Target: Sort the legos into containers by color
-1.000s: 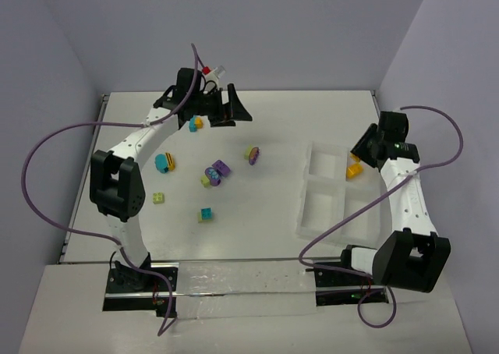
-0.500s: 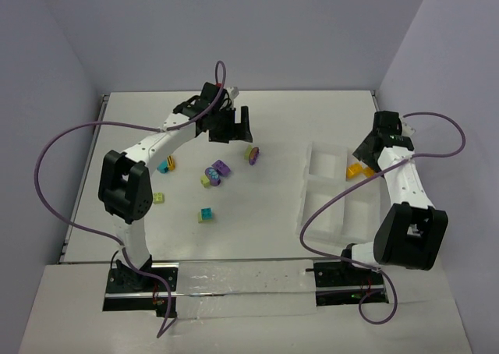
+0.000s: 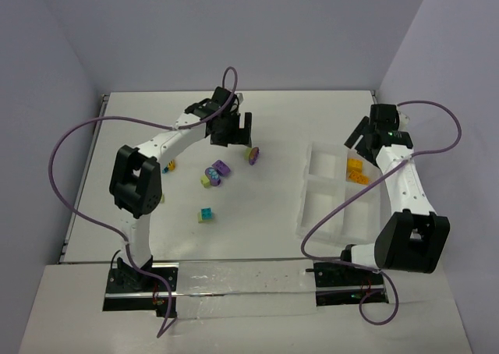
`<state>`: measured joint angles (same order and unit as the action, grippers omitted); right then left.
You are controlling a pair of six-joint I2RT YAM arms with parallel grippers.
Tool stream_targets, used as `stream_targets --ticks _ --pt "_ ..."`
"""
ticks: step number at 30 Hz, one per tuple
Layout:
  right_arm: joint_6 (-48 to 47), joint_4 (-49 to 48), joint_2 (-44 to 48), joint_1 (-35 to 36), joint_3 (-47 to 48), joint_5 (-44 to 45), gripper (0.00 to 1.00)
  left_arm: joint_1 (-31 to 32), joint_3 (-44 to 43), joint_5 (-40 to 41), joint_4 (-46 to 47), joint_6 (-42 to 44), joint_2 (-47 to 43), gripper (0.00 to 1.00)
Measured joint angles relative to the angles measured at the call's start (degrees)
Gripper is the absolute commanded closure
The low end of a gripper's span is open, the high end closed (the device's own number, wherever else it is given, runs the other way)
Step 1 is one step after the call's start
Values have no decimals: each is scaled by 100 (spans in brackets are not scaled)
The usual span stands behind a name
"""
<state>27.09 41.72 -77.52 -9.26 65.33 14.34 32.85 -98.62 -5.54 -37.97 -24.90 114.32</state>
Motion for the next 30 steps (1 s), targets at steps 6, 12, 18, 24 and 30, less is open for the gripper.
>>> stream_targets --ticks 6,12,18,24,30 --pt "-15 -9 335 400 275 -223 7 94 -404 421 -192 16 393 9" --pt "-17 7 390 567 342 -330 7 288 -982 792 -360 212 868 10" --pt "-20 13 390 580 346 -395 6 572 -1185 1044 -411 380 1128 16" --pt "-59 15 389 590 346 -436 6 819 -1145 1252 -457 214 1175 26" --pt "-61 23 370 592 368 -507 6 869 -1295 1643 -584 -393 1462 3"
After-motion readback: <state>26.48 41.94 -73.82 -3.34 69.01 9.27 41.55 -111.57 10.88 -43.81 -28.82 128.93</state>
